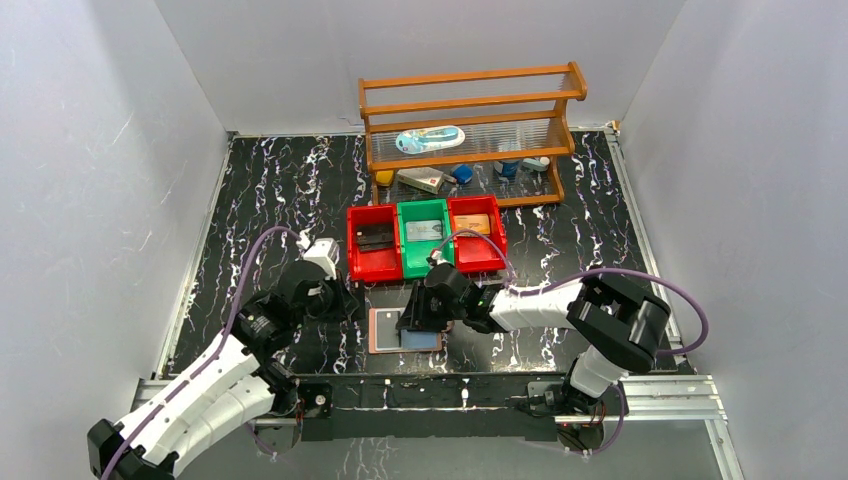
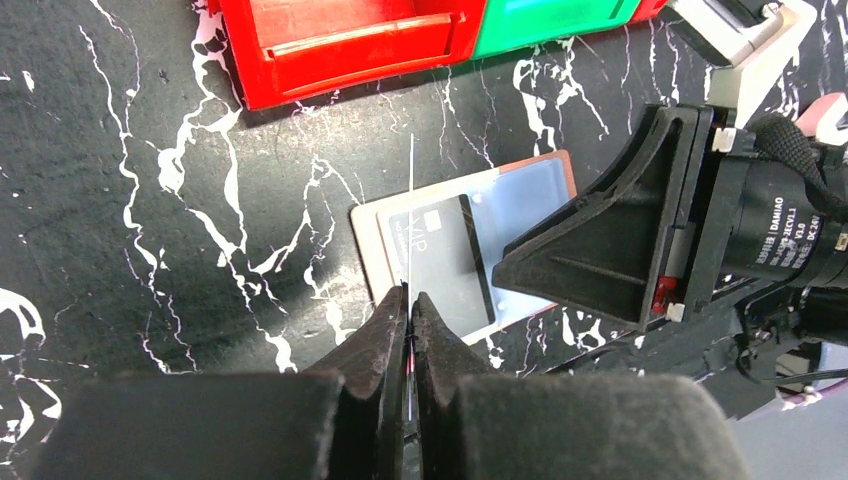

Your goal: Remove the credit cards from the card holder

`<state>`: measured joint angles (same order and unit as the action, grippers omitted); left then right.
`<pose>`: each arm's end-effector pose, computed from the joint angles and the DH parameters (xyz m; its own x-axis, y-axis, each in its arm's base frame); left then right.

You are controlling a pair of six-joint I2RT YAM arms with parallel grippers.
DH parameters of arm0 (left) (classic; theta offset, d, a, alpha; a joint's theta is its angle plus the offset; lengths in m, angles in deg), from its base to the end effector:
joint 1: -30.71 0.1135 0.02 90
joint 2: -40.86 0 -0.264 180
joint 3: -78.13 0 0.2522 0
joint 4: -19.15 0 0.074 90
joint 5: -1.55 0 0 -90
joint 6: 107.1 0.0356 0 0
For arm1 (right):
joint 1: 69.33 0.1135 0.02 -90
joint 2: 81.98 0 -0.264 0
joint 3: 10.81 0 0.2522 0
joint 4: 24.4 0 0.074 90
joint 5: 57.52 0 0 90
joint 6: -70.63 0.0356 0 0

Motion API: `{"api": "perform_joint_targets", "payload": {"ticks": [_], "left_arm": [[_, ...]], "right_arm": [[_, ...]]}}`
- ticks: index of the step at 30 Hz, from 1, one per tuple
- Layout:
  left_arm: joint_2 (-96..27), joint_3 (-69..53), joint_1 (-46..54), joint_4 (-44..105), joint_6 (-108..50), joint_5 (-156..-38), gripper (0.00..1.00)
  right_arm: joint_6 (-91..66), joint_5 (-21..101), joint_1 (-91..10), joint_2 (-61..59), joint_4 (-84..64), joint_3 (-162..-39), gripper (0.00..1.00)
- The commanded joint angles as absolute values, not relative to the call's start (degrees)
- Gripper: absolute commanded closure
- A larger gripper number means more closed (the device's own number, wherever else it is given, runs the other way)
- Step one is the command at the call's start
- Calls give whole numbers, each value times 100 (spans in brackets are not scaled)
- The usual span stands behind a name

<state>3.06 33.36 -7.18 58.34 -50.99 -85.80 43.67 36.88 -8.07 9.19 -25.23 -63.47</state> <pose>0.1229 -0.0935 0.2475 -0.6742 -0.1812 -0.7160 0.2490 0.8569 -0.4513 0.1464 0.2726 0.1535 -0.9385 0.1369 -0.3170 -0.1476 0.6709 0.7267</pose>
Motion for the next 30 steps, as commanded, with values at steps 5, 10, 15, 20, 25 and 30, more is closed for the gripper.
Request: {"api": "perform_joint_targets", "payload": {"ticks": [5,10,15,20,25,30], "left_arm": [[-98,2831,-727,5822,-4235,-8684,100],[-378,2672,-726,5510,-3618,-8797,99],[-699,2401,-731,5215,-2747,-8801,100],[-964,2169,-726,4915,-1532,-8767,100],[-1226,2143,-727,4515,235,-8849,100],[-1734,2222,-727,3878,1631,-8048,100]], "right_arm": [[4383,3122,-799,617,-2163,-6237,57],[4371,3111,-799,157,-2493,-5951,56],[4447,2921,-805,-299,-2595,-5678,55],[4461,2783,-807,-605,-2605,-5512,54],[4476,2743,-808,-754,-2596,-5425,53],[4469,2662,-820,-864,-2499,-5419,53]]}}
